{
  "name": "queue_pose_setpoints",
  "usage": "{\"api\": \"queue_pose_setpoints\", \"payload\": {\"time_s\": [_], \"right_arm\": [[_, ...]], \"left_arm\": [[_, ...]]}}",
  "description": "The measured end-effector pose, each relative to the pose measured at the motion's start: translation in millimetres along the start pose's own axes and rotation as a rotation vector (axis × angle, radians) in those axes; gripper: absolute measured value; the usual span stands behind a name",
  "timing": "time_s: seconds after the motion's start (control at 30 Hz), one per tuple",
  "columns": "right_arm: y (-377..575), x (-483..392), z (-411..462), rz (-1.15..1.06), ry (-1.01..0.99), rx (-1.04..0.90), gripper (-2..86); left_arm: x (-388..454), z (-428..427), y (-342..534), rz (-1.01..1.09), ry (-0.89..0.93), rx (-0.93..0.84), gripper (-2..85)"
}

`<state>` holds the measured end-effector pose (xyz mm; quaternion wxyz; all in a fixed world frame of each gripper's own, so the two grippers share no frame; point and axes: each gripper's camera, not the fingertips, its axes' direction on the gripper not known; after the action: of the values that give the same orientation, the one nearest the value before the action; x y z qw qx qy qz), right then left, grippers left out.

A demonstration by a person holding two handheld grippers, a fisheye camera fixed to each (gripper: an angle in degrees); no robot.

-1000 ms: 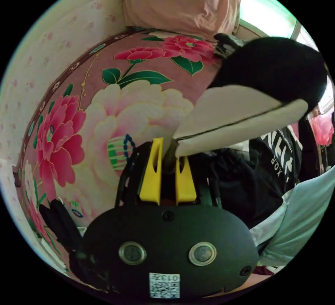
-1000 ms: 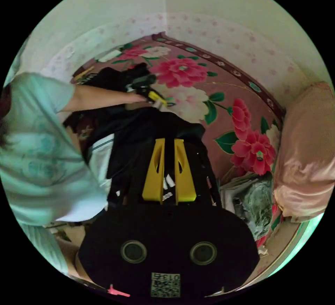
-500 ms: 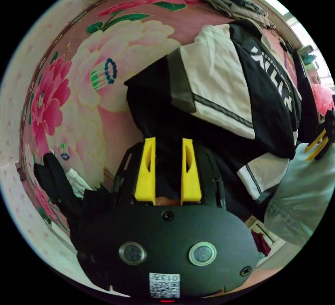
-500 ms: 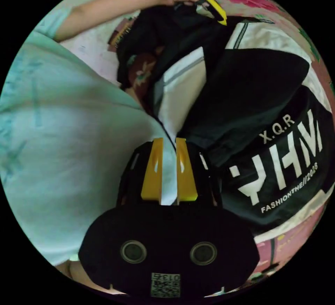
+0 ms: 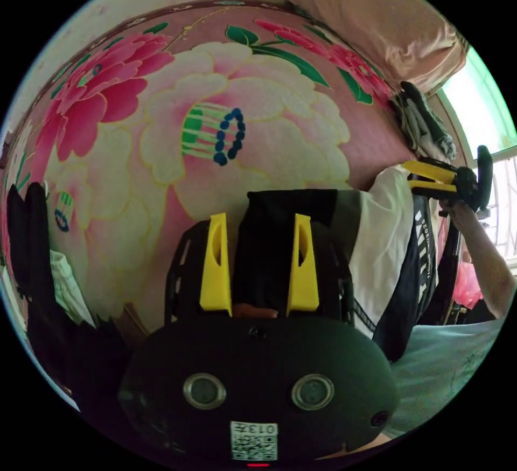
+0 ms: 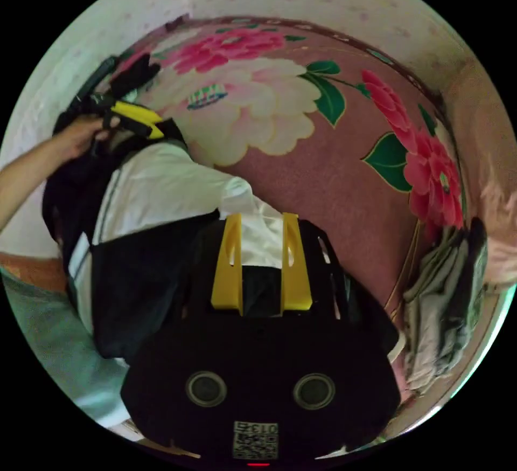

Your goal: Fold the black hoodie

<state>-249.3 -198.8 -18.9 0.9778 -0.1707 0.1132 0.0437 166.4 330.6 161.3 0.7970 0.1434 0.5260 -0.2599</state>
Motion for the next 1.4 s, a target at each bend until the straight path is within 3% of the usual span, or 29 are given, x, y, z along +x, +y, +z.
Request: {"api": "queue_pose_setpoints", "payload": {"time_s": [0.1,0.17,0.23,0.3,0.37,0.47,0.53,0.67,0.7,0.77,0.87,0.93,1.0,1.17,1.23,1.3,1.33,1.4], "right_arm": [[-10,-3,38,-0.140,0.020,-0.126,2.2],[-5,25,33,-0.024,-0.082,-0.049,1.1],[10,66,32,0.168,-0.386,0.018,0.5],[27,84,19,0.224,-0.525,0.094,0.3],[48,92,-6,0.296,-0.401,0.191,0.2],[68,76,-31,0.229,-0.159,0.189,0.1],[67,51,-25,0.152,0.018,0.140,0.0],[55,22,28,0.055,0.143,-0.040,-0.1],[61,20,29,0.076,0.187,0.049,-0.2],[61,30,31,0.117,0.149,0.057,-0.2],[56,44,21,0.221,0.045,-0.015,-0.1],[62,32,-15,0.256,0.100,0.105,0.1],[67,15,-43,0.291,0.083,0.249,0.4],[48,-69,-52,0.081,-0.082,0.373,0.3],[38,-104,-30,-0.051,0.032,0.277,0.1],[38,-103,10,-0.089,0.124,0.067,0.0],[54,-87,15,-0.058,0.054,0.161,0.0],[65,-63,11,0.016,-0.066,0.154,0.0]], "left_arm": [[12,1,15,0.068,-0.079,0.025,2.0],[17,-1,31,0.094,-0.118,0.063,1.1],[22,1,50,0.081,-0.123,0.095,0.6],[22,-4,61,0.054,-0.124,0.113,0.5],[20,-17,75,0.002,-0.172,0.162,0.6],[29,-45,96,-0.051,-0.278,0.309,0.9],[71,-45,89,0.140,-0.233,0.348,0.7],[140,3,84,0.442,-0.264,0.217,0.1],[148,26,86,0.491,-0.342,0.160,0.0],[148,46,93,0.531,-0.388,0.147,-0.2],[135,28,91,0.445,-0.298,0.141,-0.3],[118,-2,106,0.367,-0.331,0.306,-0.3],[92,-9,112,0.256,-0.393,0.350,-0.2],[37,23,99,0.177,-0.251,0.143,-0.2],[42,57,102,0.287,-0.371,0.022,-0.3],[43,63,108,0.322,-0.441,0.076,-0.3],[37,63,106,0.297,-0.417,0.082,-0.3],[23,59,103,0.220,-0.338,0.080,-0.3]]}}
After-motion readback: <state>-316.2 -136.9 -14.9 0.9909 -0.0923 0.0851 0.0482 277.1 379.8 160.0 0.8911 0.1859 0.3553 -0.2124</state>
